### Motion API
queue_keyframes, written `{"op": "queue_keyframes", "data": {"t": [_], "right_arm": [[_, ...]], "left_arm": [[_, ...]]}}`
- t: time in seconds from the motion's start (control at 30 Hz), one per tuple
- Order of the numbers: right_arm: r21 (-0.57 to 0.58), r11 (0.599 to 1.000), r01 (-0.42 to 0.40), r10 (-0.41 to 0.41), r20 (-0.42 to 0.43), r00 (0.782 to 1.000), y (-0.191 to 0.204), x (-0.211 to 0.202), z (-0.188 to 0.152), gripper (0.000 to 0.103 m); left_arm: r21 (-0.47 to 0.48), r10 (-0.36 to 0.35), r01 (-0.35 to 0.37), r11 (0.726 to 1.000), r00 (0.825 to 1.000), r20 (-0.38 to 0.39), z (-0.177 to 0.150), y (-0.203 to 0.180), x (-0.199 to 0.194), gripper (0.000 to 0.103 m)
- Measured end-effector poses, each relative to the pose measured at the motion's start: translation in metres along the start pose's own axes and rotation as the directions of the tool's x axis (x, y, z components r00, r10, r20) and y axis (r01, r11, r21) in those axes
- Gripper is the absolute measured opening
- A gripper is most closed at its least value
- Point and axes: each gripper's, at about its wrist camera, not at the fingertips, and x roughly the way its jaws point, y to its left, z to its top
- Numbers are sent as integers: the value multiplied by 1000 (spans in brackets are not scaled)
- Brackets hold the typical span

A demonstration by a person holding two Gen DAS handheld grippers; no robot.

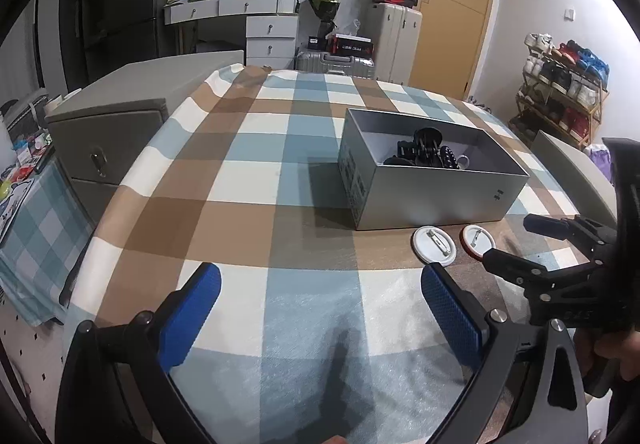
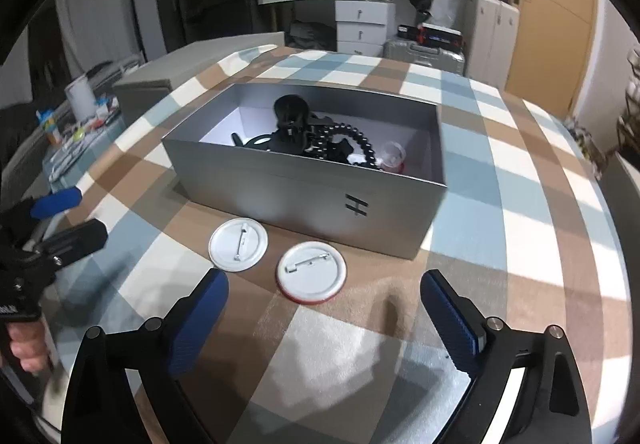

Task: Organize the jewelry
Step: 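Withdraw both grippers from the box toward the white badges, then grasp the red-rimmed white badge with the right gripper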

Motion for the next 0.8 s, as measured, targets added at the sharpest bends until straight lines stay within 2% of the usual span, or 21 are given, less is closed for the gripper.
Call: {"op": "queue_keyframes", "data": {"t": [0.27,0.43,0.57,0.8], "right_arm": [[-11,1000,-17,16,-61,998,1,17,3,73],[-35,999,-9,6,-74,997,6,21,5,68],[-58,998,-11,7,-69,998,10,21,6,58],[-56,998,-20,17,-56,998,11,20,5,52]], "left_arm": [[-21,2,-2,1000,1000,11,-3,10,-4,98],[-39,11,-10,999,1000,8,-4,16,-3,98],[-42,13,-13,999,1000,3,-5,18,-3,98],[-36,9,-8,999,1000,4,-6,16,-6,98]]}}
